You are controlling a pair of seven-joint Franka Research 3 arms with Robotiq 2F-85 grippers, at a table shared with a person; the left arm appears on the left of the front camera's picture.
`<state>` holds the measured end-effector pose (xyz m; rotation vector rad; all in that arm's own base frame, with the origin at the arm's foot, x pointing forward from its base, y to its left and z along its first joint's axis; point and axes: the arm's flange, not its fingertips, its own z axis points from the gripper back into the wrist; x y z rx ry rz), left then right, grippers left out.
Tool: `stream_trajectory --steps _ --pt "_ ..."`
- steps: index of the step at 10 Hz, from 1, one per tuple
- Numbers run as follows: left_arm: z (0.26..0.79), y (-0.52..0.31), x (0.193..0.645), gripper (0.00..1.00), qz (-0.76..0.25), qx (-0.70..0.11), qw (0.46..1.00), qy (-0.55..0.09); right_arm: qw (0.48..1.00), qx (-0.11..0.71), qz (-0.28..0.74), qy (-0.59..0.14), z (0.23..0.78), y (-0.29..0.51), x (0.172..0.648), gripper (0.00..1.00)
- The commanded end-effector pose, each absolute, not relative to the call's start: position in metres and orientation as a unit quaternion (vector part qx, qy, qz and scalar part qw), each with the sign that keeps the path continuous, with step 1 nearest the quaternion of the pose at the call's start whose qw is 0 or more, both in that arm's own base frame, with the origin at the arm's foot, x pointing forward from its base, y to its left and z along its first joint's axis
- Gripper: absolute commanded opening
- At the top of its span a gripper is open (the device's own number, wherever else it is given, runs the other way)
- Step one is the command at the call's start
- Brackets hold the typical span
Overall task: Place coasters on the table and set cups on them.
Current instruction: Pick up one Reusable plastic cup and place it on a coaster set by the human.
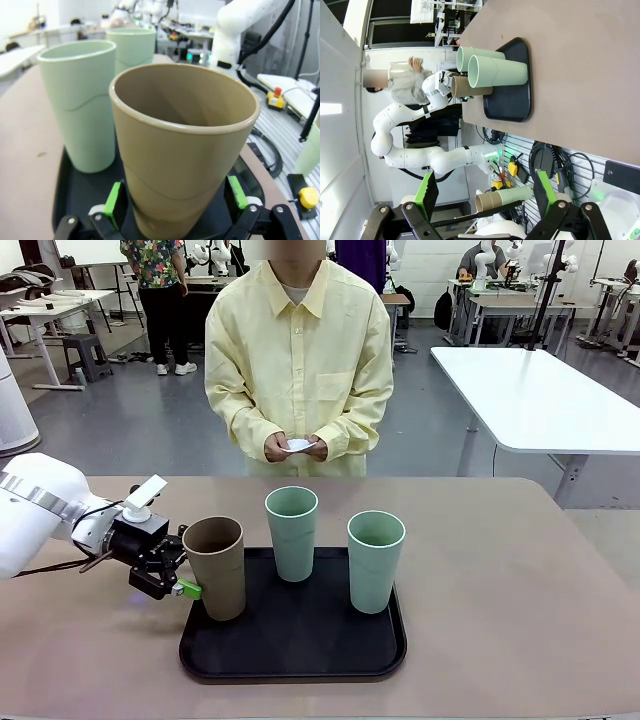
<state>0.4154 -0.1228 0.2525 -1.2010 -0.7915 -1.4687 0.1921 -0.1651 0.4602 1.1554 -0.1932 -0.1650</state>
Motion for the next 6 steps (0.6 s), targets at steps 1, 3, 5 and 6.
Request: stream_trajectory --steps 1,3,5,6 --pt "0.2496 -0.1283 0.4040 1.00 -0.632 -0.496 0.492 -0.335 0.827 0.550 -0.071 -0.098 0.4602 -0.1669 0.1934 1.00" --pt "0.2476 -0.1318 0.4024 1.00 -0.636 -0.500 0.476 -0.344 0.827 0.550 -0.071 -0.098 0.4602 -0.1669 0.1934 1.00" --pt "0.2470 -0.1318 0.4033 0.78 -0.634 -0.503 0.469 -0.355 0.827 0.550 -0.071 -0.098 0.4602 -0.1669 0.1934 1.00" --pt "0.2478 -0.1320 0.4036 0.44 -0.636 -0.503 0.460 -0.361 0.827 0.550 -0.071 -0.098 0.4602 -0.1669 0.1934 1.00"
